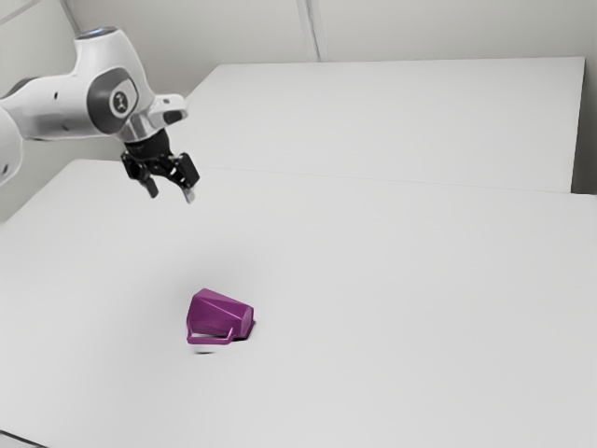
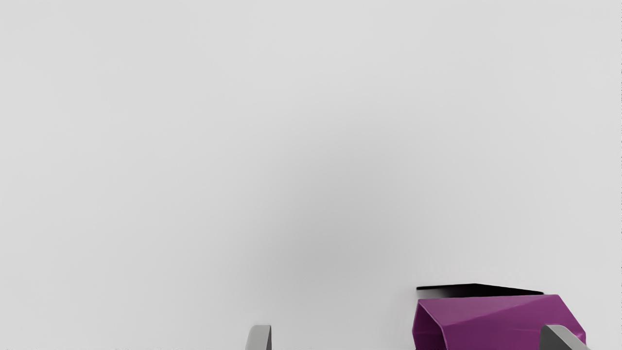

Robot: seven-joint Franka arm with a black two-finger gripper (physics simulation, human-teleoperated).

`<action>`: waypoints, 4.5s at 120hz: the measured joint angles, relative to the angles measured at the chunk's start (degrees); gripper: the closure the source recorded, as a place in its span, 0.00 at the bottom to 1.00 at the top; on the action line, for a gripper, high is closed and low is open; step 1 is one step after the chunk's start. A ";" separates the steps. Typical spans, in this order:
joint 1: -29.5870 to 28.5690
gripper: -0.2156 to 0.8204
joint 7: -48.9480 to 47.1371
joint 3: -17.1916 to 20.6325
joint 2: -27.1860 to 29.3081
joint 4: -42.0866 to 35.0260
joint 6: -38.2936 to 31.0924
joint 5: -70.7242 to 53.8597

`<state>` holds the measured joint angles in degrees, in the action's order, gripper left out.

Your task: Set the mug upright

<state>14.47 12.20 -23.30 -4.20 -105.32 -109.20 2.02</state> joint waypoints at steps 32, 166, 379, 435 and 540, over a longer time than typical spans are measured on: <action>0.59 0.21 3.71 -2.57 3.46 -9.83 -2.14 7.77; -6.15 0.21 27.75 -8.87 -8.73 -19.55 7.70 49.60; 0.31 0.96 19.14 -8.41 1.31 -21.31 4.85 53.28; 13.47 0.97 -15.49 -8.34 5.92 -21.47 -12.53 14.13; 18.75 0.96 -53.16 -8.12 5.04 -25.54 -27.98 -12.44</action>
<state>33.22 -40.95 -31.42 0.84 -130.86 -137.18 -10.41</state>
